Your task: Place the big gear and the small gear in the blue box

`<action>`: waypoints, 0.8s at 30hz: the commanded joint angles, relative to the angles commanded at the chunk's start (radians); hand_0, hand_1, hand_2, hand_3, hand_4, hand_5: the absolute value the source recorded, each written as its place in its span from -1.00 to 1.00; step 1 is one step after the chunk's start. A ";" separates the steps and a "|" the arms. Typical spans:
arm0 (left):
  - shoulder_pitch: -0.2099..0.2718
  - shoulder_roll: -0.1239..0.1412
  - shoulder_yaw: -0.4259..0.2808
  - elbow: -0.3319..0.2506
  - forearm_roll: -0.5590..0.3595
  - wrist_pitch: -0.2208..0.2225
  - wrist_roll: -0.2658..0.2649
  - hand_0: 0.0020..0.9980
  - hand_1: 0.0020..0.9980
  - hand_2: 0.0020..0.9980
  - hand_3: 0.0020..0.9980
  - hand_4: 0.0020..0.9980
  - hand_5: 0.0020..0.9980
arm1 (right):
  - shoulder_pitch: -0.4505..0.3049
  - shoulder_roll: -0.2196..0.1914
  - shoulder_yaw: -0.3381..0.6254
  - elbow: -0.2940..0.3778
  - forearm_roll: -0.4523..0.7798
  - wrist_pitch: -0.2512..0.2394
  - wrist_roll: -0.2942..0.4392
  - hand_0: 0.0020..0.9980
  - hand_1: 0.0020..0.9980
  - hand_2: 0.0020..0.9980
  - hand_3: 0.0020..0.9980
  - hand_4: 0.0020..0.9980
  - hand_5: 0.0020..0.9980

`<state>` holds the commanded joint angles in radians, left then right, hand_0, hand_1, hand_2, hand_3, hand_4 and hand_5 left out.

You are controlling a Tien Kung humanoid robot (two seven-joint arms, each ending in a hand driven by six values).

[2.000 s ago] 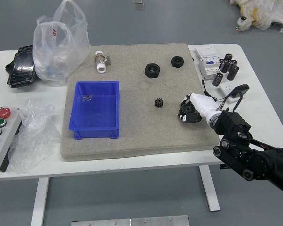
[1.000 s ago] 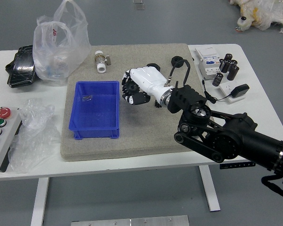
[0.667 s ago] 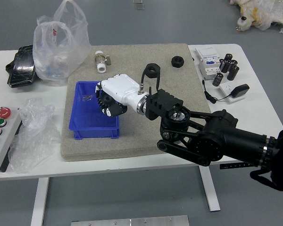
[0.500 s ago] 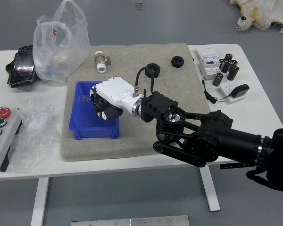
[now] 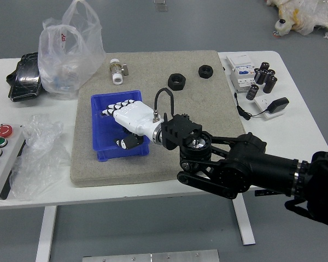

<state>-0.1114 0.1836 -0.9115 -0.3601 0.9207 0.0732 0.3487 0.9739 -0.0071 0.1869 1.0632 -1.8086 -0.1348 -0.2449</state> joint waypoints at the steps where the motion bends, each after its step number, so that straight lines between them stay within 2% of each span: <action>1: 0.000 0.000 0.000 0.000 0.001 0.000 0.000 0.40 0.36 0.34 0.61 0.41 -0.02 | -0.003 -0.002 0.004 0.000 0.001 -0.004 0.002 0.90 0.93 0.89 0.85 0.32 -0.42; 4: 0.000 0.000 -0.002 0.000 0.002 0.000 0.001 0.40 0.36 0.34 0.61 0.41 -0.02 | -0.011 -0.012 0.023 0.005 0.008 -0.022 0.012 0.90 0.93 0.89 0.85 0.32 -0.42; 5: 0.000 -0.001 -0.002 0.000 0.003 0.000 0.001 0.40 0.36 0.34 0.61 0.41 -0.03 | -0.016 -0.019 0.039 0.009 0.017 -0.033 0.019 0.80 0.83 0.79 0.77 0.34 -0.40; 10: -0.001 -0.002 -0.002 0.000 0.003 -0.001 0.001 0.40 0.36 0.34 0.61 0.41 -0.03 | -0.052 -0.069 0.141 0.029 0.052 -0.093 0.053 0.80 0.83 0.79 0.77 0.34 -0.40; 11: -0.001 -0.003 -0.001 0.001 0.002 -0.001 0.001 0.40 0.36 0.34 0.61 0.41 -0.03 | -0.061 -0.081 0.164 0.030 0.059 -0.104 0.059 0.49 0.59 0.64 0.63 0.34 -0.40; 13: -0.002 -0.003 -0.001 0.001 0.002 -0.001 0.000 0.40 0.36 0.34 0.61 0.41 -0.03 | -0.082 -0.107 0.209 0.023 0.067 -0.119 0.062 0.49 0.59 0.64 0.63 0.34 -0.40; 16: -0.003 -0.002 -0.002 0.001 0.004 -0.001 0.000 0.40 0.36 0.34 0.61 0.41 -0.03 | -0.110 -0.138 0.269 0.006 0.073 -0.125 0.057 0.49 0.59 0.64 0.63 0.34 -0.40; 17: -0.003 -0.001 -0.003 0.001 0.005 -0.002 0.000 0.40 0.36 0.34 0.61 0.41 -0.03 | -0.119 -0.147 0.285 -0.001 0.075 -0.125 0.054 0.35 0.51 0.60 0.60 0.33 -0.43; 18: -0.003 0.000 -0.003 0.001 0.006 -0.002 0.000 0.40 0.36 0.34 0.61 0.41 -0.03 | -0.129 -0.156 0.300 -0.009 0.078 -0.124 0.052 0.35 0.51 0.60 0.60 0.33 -0.43; 24: -0.005 0.002 -0.005 0.002 0.011 -0.004 0.000 0.40 0.36 0.34 0.61 0.41 -0.03 | -0.161 -0.165 0.306 -0.063 0.099 -0.125 0.061 0.32 0.48 0.59 0.59 0.34 -0.42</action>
<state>-0.1168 0.1856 -0.9166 -0.3586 0.9321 0.0696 0.3485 0.8126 -0.1723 0.4932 1.0002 -1.7096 -0.2600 -0.1835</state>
